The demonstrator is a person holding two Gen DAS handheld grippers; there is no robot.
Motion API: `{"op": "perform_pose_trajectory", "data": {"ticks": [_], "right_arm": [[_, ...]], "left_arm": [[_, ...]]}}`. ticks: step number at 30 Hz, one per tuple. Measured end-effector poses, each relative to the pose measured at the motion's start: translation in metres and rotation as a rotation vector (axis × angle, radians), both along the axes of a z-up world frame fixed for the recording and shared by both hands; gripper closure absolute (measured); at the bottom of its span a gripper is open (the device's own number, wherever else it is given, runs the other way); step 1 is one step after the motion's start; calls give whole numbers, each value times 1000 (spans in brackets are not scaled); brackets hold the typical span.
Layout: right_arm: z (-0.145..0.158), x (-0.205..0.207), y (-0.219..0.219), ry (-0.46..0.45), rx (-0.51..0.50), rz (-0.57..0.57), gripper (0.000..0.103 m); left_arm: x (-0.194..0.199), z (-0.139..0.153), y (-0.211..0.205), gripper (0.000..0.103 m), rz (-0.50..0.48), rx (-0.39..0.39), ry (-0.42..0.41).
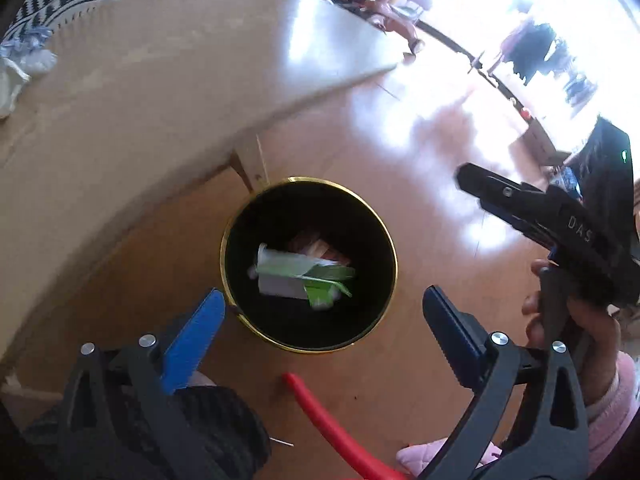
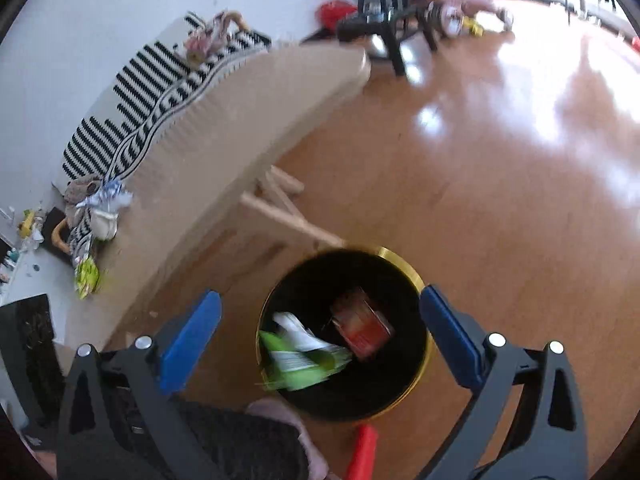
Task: Collect trash
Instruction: 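Carry both items to the black bin and open both grippers over it, then return both grippers to the table above the snack bag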
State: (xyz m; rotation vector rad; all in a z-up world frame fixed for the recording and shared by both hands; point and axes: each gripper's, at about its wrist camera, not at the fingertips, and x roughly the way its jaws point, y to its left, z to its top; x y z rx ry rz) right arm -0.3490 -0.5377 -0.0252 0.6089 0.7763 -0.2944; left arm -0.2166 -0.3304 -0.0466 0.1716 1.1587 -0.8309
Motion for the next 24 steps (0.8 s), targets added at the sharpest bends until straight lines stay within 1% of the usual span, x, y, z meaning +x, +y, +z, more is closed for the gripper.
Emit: {"op": "perform_pose_trajectory", "data": {"ticks": [3, 6, 7, 10, 12, 13, 16, 18, 20, 22, 24], "right_arm": [[20, 3, 8, -44, -119, 6, 7], [28, 16, 18, -65, -158, 47, 7], [31, 27, 27, -68, -164, 74, 7], [35, 52, 49, -72, -175, 135, 7], [39, 77, 72, -77, -179, 194, 7], [40, 90, 85, -82, -181, 222, 7], [45, 128, 117, -95, -176, 307, 7], [51, 158, 139, -103, -167, 365, 7], [59, 185, 159, -116, -154, 429, 7], [71, 219, 183, -126, -155, 503, 7], [80, 251, 204, -129, -166, 562, 7]], "left_arm": [[16, 26, 30, 7, 88, -40, -35], [37, 58, 83, 7, 261, -77, -90], [47, 66, 106, 7, 339, -82, -114], [70, 79, 171, 7, 544, -40, -174], [82, 82, 207, 7, 635, -5, -192], [87, 78, 226, 7, 680, 20, -192], [103, 74, 255, 7, 751, 44, -161], [114, 71, 259, 7, 770, 49, -145], [122, 70, 253, 7, 762, 62, -150], [132, 63, 243, 7, 745, 73, -151], [147, 57, 248, 7, 745, 73, -134]]}}
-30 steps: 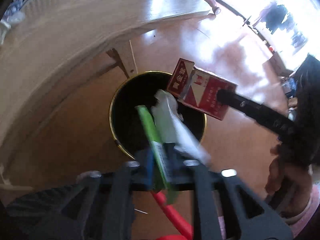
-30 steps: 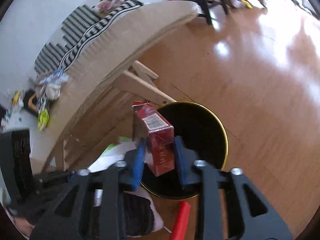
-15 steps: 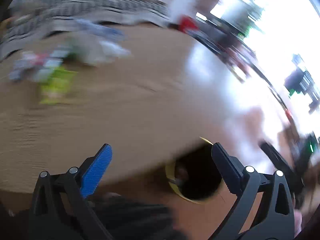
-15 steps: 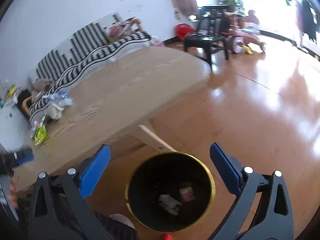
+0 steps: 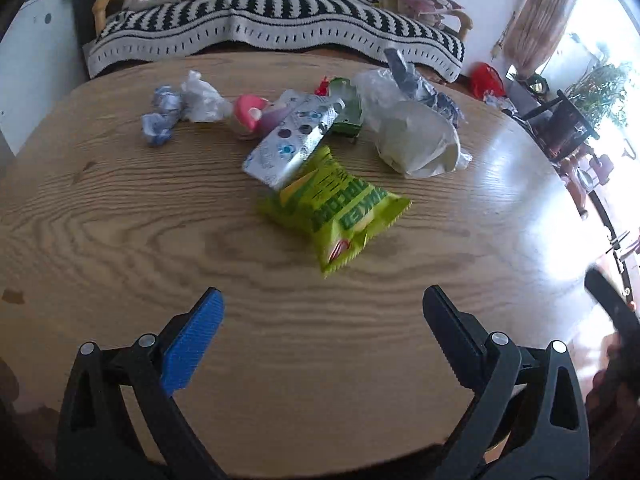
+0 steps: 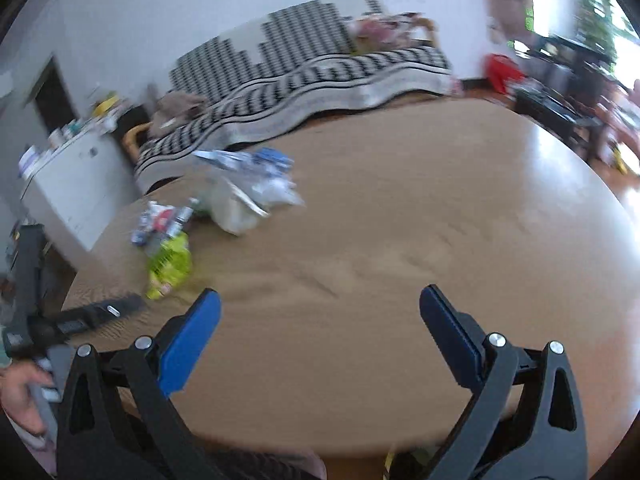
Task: Collect trash
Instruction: 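Return both grippers to the table above the snack bag, then grasp the yellow-green snack bag with the left gripper while the right grasps the white cup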
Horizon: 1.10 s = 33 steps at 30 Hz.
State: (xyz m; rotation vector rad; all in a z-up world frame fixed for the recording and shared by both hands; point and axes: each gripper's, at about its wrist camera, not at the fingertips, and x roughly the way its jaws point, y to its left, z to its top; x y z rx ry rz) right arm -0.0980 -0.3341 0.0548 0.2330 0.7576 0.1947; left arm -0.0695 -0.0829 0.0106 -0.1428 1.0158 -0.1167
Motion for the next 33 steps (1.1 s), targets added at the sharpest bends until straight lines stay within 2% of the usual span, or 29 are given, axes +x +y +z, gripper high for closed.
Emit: {"op": "perform_pose_trajectory", "data": {"ticks": [5, 7, 9, 11, 12, 13, 14, 16, 17, 18, 19, 21, 26, 32, 33], "right_arm": [[10, 71, 44, 2, -43, 96, 7], [8, 95, 57, 11, -59, 138, 8], [5, 118, 72, 15, -62, 190, 18], [1, 140, 88, 19, -95, 227, 34], [-4, 149, 93, 31, -110, 232, 37], [-9, 155, 96, 47, -107, 243, 45], [-13, 159, 99, 62, -101, 254, 62], [-18, 157, 102, 65, -51, 280, 79], [-18, 152, 103, 62, -26, 288, 91], [-17, 148, 103, 56, -18, 292, 92], [-16, 144, 104, 54, -12, 296, 96], [-15, 136, 103, 55, -3, 293, 98], [1, 118, 96, 23, 33, 283, 98], [18, 94, 98, -11, 20, 288, 98], [19, 92, 97, -10, 20, 287, 98]], "left_arm": [[34, -12, -6, 7, -18, 62, 4], [46, -17, -5, 7, -20, 63, 19], [53, -22, -3, 7, -23, 55, 37], [58, -25, 0, 7, -18, 42, 50], [61, -27, 2, 7, -15, 37, 56], [65, -29, 3, 7, -15, 27, 59], [67, -31, 4, 9, -18, 15, 59], [69, -32, 7, 34, -42, -34, 48], [68, -30, 7, 55, -56, -38, 38], [68, -31, 7, 75, -75, -52, 48], [66, -30, 9, 76, -83, -56, 45], [61, -25, 10, 88, -88, -45, 16], [44, -5, 10, 103, -109, -42, -36], [24, 11, 19, 103, -93, -56, -46], [21, 11, 20, 100, -85, -52, -40]]}}
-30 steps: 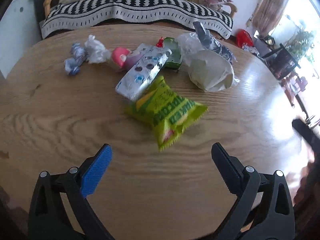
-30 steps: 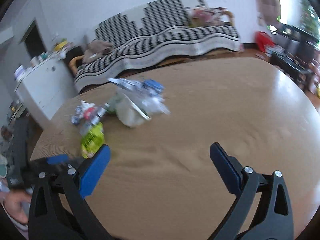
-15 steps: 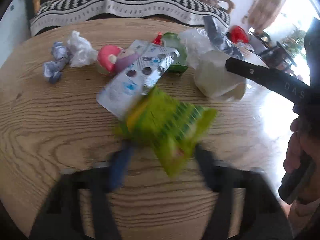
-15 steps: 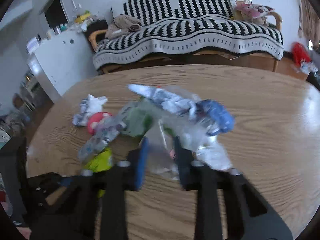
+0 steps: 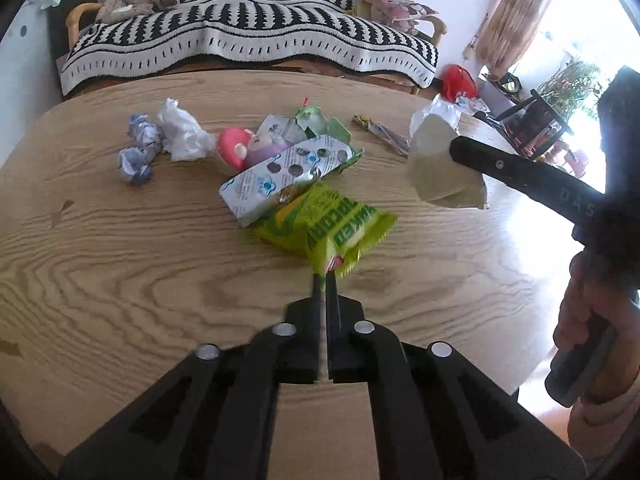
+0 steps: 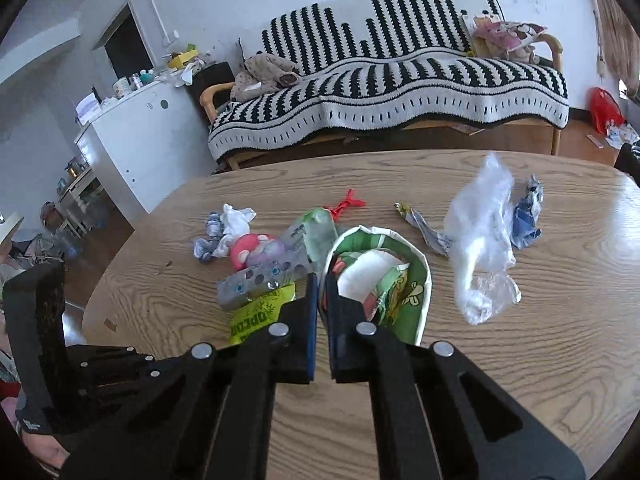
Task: Collect trash
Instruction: 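Grasp the yellow-green snack bag with the left gripper while the right grasps the white cup, then carry both items over the bin and release them inside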
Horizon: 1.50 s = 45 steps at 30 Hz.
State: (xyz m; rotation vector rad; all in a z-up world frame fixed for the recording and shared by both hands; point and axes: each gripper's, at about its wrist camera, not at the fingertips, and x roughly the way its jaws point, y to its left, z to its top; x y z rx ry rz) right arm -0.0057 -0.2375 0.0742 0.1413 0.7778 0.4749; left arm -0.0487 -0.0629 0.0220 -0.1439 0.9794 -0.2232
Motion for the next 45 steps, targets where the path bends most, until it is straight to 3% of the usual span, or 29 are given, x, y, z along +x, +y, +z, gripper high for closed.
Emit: {"op": "perform_pose_trajectory", "data": {"ticks": [1, 3, 4, 10, 11, 12, 14, 17, 24, 31, 36, 45], "right_arm": [[1, -3, -2, 2, 1, -2, 98], [1, -8, -7, 4, -1, -10, 98], [1, -10, -9, 5, -2, -15, 98], [6, -20, -30, 6, -3, -43, 98], [7, -22, -33, 5, -7, -46, 98], [9, -22, -35, 4, -10, -48, 98], [9, -24, -38, 4, -15, -52, 98], [9, -27, -45, 5, -21, -53, 98], [8, -36, -48, 9, 9, -58, 98], [19, -53, -54, -12, 22, -65, 98], [18, -66, -57, 3, -23, -86, 98], [77, -135, -117, -132, -3, -189, 98]], "left_arm": [[-2, -1, -1, 92, 11, 20, 21], [-3, -2, -3, 9, 27, 65, 30], [-5, 0, -9, 9, 26, 116, -4], [25, -11, -30, 9, -5, 160, 28], [33, -16, -31, 16, -3, 159, 39], [40, -21, -31, 42, -1, 156, 45], [52, -32, -26, 77, 5, 101, 79], [50, -31, -21, 88, 15, 65, 49], [26, -6, -21, 96, 4, 17, -36], [2, 26, -21, 97, -22, -15, -98], [-13, 39, -31, 97, -50, -13, -119], [-55, 75, -72, 97, -177, -55, -175]]}}
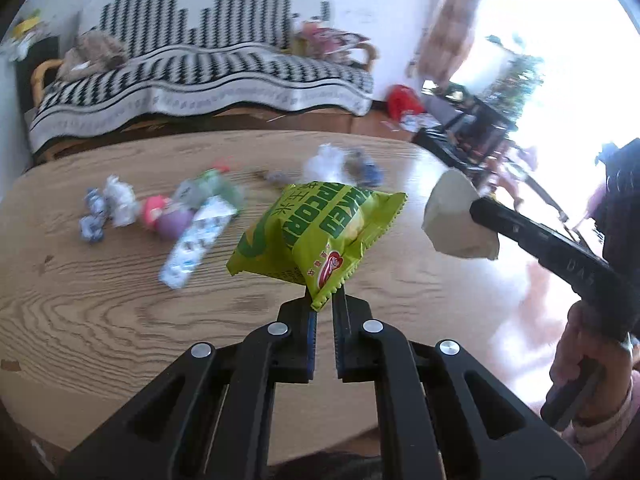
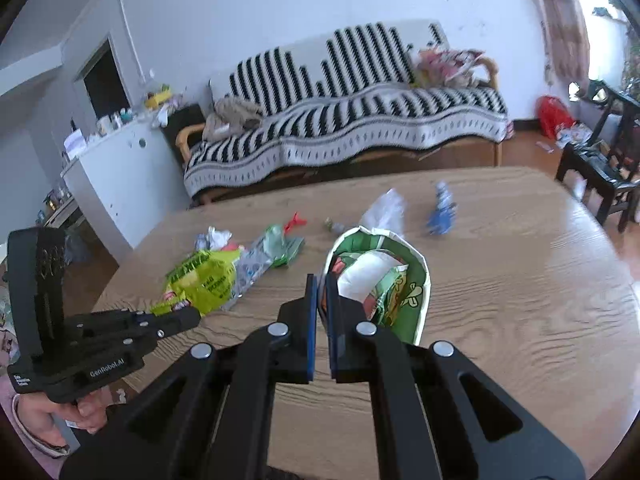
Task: Collect trash
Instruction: 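Carry both items over the bin and release them inside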
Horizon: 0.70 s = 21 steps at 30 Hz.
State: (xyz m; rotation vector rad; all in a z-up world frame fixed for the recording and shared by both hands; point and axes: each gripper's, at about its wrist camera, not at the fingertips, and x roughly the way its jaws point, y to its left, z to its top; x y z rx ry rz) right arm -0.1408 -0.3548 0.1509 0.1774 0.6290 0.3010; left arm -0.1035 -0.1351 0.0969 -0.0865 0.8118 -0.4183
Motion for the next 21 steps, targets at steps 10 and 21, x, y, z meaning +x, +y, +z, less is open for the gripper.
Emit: {"op": "perform_pose_trajectory", "data": {"ticks": [10, 21], "right_arm": [[-27, -123, -99, 80, -21, -183, 98], [-136, -183, -160, 299, 150, -345, 98]], "left_arm": [[-106, -44, -132, 97, -372, 55, 131], [-134, -134, -213, 97, -515, 140, 333]]}}
